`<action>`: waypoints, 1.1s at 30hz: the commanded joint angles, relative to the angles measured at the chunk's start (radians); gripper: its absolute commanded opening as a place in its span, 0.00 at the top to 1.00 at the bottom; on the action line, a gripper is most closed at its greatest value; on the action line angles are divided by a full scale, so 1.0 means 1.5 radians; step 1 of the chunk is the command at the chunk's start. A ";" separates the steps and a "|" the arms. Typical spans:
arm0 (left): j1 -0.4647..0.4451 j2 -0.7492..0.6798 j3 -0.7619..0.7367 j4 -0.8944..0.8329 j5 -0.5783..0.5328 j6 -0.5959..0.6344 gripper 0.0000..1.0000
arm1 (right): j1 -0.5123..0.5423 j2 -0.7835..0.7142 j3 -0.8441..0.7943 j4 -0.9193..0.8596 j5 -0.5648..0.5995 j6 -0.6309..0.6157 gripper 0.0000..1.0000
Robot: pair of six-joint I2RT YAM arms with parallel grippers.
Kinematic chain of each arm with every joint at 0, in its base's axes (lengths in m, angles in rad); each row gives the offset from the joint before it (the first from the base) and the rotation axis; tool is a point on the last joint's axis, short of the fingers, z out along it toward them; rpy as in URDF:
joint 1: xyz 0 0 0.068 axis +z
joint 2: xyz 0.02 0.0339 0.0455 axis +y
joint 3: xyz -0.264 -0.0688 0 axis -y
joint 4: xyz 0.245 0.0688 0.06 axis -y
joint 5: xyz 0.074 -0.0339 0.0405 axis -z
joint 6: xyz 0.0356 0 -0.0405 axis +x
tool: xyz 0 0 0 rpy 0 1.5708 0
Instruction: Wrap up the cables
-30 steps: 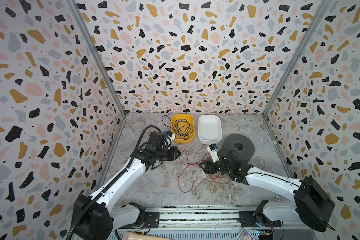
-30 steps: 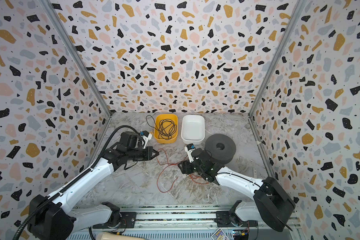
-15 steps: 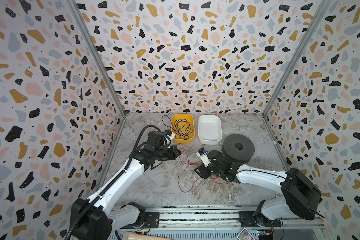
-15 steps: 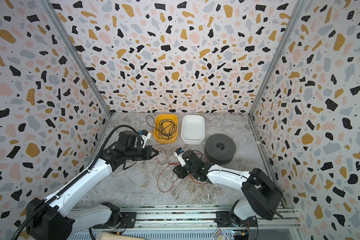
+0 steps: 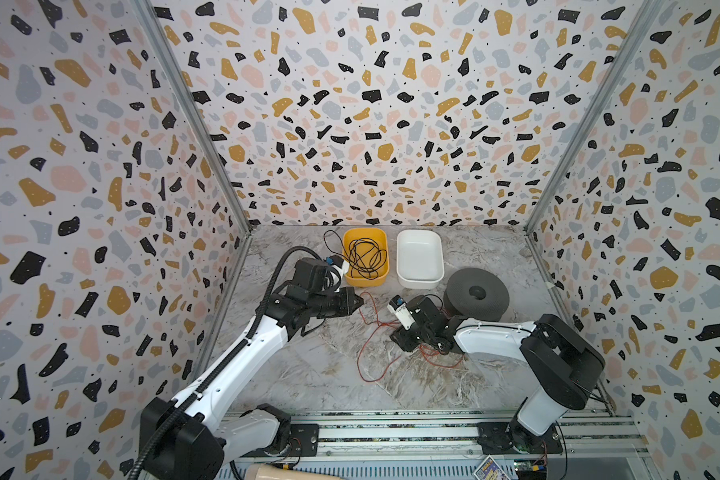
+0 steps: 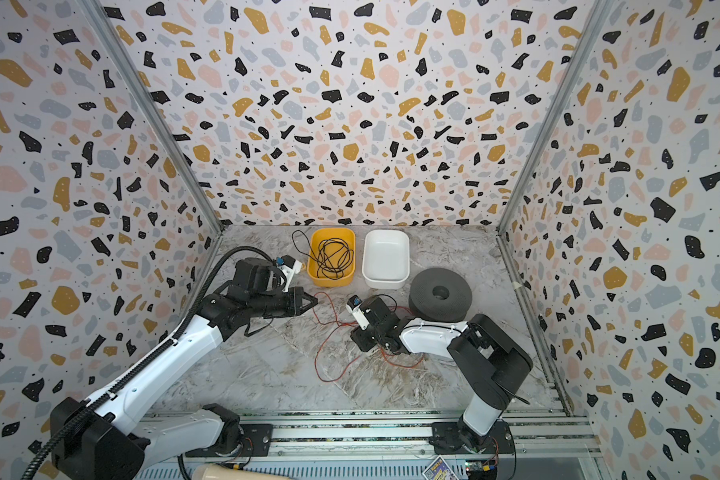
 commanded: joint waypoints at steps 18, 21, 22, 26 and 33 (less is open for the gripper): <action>0.049 0.016 0.035 -0.019 -0.028 0.036 1.00 | 0.001 -0.085 0.018 -0.054 0.084 -0.006 1.00; 0.090 0.026 0.035 -0.030 -0.041 0.052 1.00 | -0.013 -0.153 0.013 -0.113 0.089 0.020 1.00; 0.101 0.029 0.036 -0.035 -0.049 0.057 1.00 | -0.022 -0.177 0.008 -0.130 0.087 0.027 1.00; 0.139 0.036 0.038 -0.041 -0.058 0.068 1.00 | -0.064 -0.266 -0.011 -0.189 0.067 0.048 1.00; 0.191 0.045 0.043 -0.050 -0.113 0.078 1.00 | -0.154 -0.417 -0.040 -0.239 -0.059 0.055 1.00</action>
